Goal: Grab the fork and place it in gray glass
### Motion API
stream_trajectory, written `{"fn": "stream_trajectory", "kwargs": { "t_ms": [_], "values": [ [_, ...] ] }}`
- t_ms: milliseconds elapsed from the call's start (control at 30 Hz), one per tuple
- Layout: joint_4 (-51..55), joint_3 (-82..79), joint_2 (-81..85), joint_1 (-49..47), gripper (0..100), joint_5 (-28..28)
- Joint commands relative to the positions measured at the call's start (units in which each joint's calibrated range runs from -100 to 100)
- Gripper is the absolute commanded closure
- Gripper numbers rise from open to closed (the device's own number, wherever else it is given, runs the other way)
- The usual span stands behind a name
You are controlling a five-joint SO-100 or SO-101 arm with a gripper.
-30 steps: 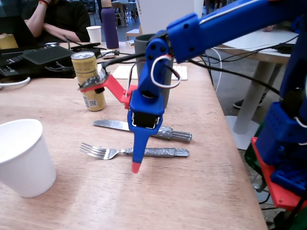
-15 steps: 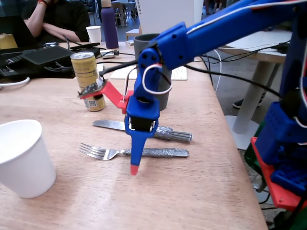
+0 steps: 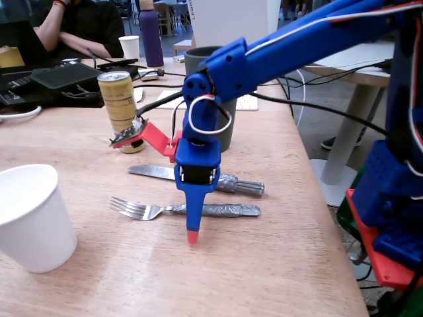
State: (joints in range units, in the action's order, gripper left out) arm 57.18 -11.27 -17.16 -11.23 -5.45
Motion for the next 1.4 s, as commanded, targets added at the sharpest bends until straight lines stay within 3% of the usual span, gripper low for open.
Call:
{"fn": "stream_trajectory", "kwargs": {
  "t_ms": [0,133,167,233,267,967,1233,1367],
  "values": [
    [0.3,2.1,0.3,0.4,64,-0.2],
    [0.3,2.3,0.3,0.6,67,-0.2],
    [0.3,2.5,0.2,0.6,74,-0.2],
    [0.2,2.6,0.2,0.6,98,-0.2],
    [0.0,2.6,0.2,0.6,100,-0.2],
    [0.3,1.5,2.5,0.2,100,-0.3],
    [0.4,-21.1,41.3,0.2,100,-0.2],
    [3.7,-24.2,51.1,0.2,100,-0.2]
  ]
}}
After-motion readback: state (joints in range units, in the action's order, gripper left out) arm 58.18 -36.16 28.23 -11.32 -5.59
